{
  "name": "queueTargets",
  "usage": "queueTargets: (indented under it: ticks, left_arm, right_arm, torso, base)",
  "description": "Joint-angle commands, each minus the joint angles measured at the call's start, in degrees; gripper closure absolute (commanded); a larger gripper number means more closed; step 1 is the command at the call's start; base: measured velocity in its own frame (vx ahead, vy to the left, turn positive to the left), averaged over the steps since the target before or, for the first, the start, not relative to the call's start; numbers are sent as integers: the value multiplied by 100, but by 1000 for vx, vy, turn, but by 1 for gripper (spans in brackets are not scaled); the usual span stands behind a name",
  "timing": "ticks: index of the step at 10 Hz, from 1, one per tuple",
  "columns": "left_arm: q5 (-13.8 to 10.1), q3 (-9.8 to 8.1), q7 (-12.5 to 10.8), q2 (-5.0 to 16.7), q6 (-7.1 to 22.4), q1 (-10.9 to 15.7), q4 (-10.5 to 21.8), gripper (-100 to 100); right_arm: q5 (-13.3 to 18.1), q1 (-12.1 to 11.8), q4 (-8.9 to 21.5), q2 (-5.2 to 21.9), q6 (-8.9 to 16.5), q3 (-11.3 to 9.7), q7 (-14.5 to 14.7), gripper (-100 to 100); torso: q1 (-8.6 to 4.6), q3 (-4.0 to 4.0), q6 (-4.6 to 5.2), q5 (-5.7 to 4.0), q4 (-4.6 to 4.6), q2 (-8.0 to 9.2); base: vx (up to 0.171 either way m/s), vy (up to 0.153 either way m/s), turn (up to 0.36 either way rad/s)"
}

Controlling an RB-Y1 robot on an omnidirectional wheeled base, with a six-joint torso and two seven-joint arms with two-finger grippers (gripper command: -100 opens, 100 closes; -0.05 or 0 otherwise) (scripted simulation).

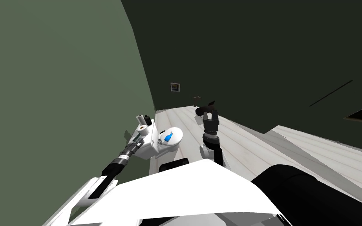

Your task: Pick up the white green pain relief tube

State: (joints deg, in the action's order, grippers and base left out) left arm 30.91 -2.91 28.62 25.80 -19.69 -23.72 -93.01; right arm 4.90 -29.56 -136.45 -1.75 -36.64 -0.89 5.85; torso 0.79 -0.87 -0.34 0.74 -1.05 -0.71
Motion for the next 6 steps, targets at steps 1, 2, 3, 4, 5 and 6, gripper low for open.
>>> queueTargets:
  ticks: [1, 2, 3, 4, 5, 6]
  left_arm:
    - [58, -23, -56, -36, 86, -286, -286, 100]
    - [58, -23, -56, -36, 86, -448, -468, 100]
    - [58, -23, -56, -36, 86, -568, -688, 100]
    - [58, -23, -56, -36, 86, -568, -722, 100]
    - [54, -27, -66, -24, 93, -551, -674, 100]
    - [53, -27, -65, -24, 92, -554, -688, 0]
  right_arm:
    - [0, 0, 0, 0, 0, 0, 0, 0]
    - [0, -1, 0, 0, 0, 0, 0, 0]
    - [0, -1, 0, 0, 0, 0, 0, 0]
    - [0, 0, 0, 0, 0, 0, 0, 0]
    - [0, 0, 0, 0, 0, 0, 0, 0]
    - [0, 0, 0, 0, 0, 0, 0, 0]
  torso:
    - [0, 0, 0, 0, 0, 0]
    - [3, -4, -6, 0, -2, -7]
    - [5, -7, -5, 0, -3, -13]
    - [2, -4, -2, 1, -2, -8]
    - [0, 1, 0, 0, 1, 2]
    - [1, 4, 0, 1, 1, 7]
  base:
    - [64, 7, 24]
    - [84, 11, 26]
    - [50, 6, 5]
    - [17, 1, -5]
    - [0, 0, 0]
    - [0, 0, 0]
